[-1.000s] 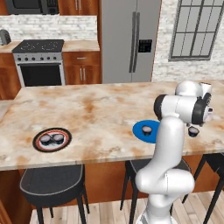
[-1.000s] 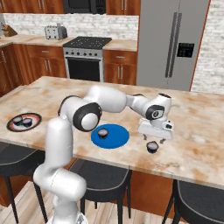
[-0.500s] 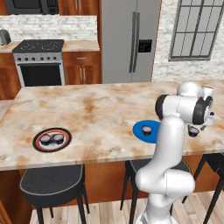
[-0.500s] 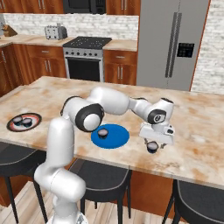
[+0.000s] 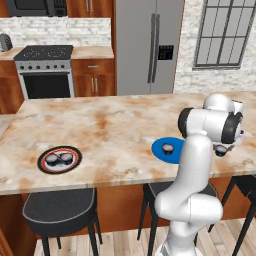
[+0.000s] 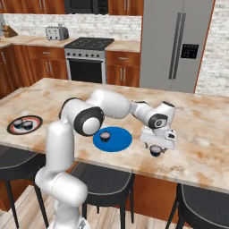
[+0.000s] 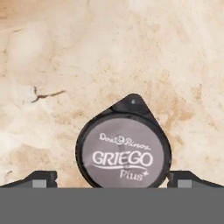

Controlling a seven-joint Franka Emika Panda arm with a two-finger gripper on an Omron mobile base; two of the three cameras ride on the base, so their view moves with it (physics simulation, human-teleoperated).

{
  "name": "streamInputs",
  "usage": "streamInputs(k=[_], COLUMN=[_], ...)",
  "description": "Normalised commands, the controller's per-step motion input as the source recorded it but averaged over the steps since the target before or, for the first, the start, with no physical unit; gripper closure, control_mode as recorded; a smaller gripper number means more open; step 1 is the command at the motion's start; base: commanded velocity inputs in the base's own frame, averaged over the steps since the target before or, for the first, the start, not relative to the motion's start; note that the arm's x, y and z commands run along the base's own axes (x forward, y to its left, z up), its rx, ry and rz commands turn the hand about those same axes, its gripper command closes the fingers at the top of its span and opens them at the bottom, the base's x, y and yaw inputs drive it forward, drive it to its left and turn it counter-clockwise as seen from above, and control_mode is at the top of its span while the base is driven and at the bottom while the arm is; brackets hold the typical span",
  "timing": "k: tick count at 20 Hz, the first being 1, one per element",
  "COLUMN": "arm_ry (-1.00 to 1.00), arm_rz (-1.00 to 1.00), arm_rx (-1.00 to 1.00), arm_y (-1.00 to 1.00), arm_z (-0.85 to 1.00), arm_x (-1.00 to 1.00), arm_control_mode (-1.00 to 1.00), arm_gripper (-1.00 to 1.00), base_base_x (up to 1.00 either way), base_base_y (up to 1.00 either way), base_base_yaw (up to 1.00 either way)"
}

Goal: Place two yogurt containers on each plate.

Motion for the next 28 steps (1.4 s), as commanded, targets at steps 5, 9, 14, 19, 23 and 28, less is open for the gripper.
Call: streamInputs(k=[5, 9, 14, 19, 23, 28], arm_ry=[0.0, 0.0, 0.0, 0.0, 0.0, 0.0], arm_rz=[0.0, 0.0, 0.0, 0.0, 0.0, 0.0], arm_rx=[0.0, 0.0, 0.0, 0.0, 0.0, 0.0], arm_y=[0.0, -0.01, -0.12, -0.06, 0.15, 0.03], arm_z=[-0.13, 0.0, 0.0, -0.15, -0.18, -0.03], arm_x=[0.14, 0.13, 0.01, 0.0, 0.0, -0.01], arm_control_mode=[-1.0, -1.0, -1.0, -1.0, -1.0, -1.0], arm_gripper=[-1.0, -1.0, -1.0, -1.0, -1.0, -1.0], base_base_x=[0.0, 0.0, 0.0, 0.0, 0.0, 0.0], base_base_y=[0.0, 0.0, 0.0, 0.0, 0.0, 0.0], base_base_yaw=[0.0, 0.0, 0.0, 0.0, 0.0, 0.0])
